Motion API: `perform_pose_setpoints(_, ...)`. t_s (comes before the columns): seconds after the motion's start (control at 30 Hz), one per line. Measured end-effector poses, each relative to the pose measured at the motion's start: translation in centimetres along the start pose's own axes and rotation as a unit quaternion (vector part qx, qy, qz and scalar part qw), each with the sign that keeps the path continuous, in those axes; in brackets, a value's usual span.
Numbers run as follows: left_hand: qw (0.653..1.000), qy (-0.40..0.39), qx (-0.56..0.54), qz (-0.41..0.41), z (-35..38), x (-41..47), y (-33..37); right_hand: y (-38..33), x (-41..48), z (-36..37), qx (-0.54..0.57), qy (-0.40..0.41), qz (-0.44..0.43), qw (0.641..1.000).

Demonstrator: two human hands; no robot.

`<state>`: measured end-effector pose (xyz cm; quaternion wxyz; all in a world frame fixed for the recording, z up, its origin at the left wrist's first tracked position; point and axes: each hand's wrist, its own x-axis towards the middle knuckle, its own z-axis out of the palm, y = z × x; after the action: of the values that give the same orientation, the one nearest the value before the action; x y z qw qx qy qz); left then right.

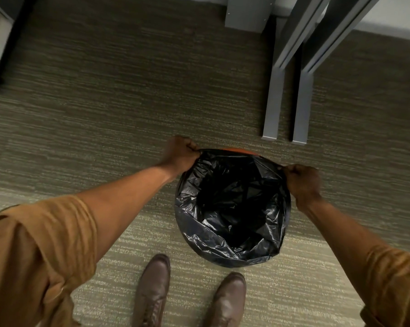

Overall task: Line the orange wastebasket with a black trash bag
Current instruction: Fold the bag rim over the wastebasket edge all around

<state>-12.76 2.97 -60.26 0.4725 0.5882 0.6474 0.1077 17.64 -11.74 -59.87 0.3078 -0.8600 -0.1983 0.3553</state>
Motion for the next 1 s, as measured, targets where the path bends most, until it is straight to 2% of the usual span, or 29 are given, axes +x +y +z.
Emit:
perform_pose_setpoints(0.1,1.0,0.018,0.018,-0.009,0.5,0.8,0.5,0.4,1.4,0.2,-0.009,-0.045,0.016,0.999)
perform_pose_setpoints(0.2,0.998,0.005,0.003,-0.068,0.5,1.6,0.9,0.3,1.8,0.5,0.002,-0.104,0.026,0.994)
perform_pose_setpoints(0.37,0.99,-0.023,-0.008,-0.138,0.6,2.3,0.9,-0.3,2.6,1.3,0.054,-0.143,0.051,0.987)
perform_pose_setpoints(0.5,0.995,-0.004,0.068,-0.077,0.6,2.2,1.4,-1.0,2.5,1.9,0.101,-0.173,0.02,0.979)
perform_pose_setpoints(0.67,0.995,-0.023,0.084,0.053,0.8,1.7,2.0,-1.3,3.1,2.7,0.039,-0.128,-0.035,0.99)
perform_pose_setpoints(0.73,0.994,-0.023,0.084,0.065,0.9,1.9,2.1,-1.5,3.1,3.1,0.025,-0.119,-0.024,0.992)
perform_pose_setpoints(0.83,0.999,-0.024,0.037,-0.025,1.0,2.5,2.1,-1.6,3.9,3.8,-0.001,-0.113,0.012,0.994)
perform_pose_setpoints(1.0,0.983,-0.073,0.01,-0.168,1.6,2.9,0.3,-1.2,5.0,3.8,-0.003,-0.125,0.161,0.979)
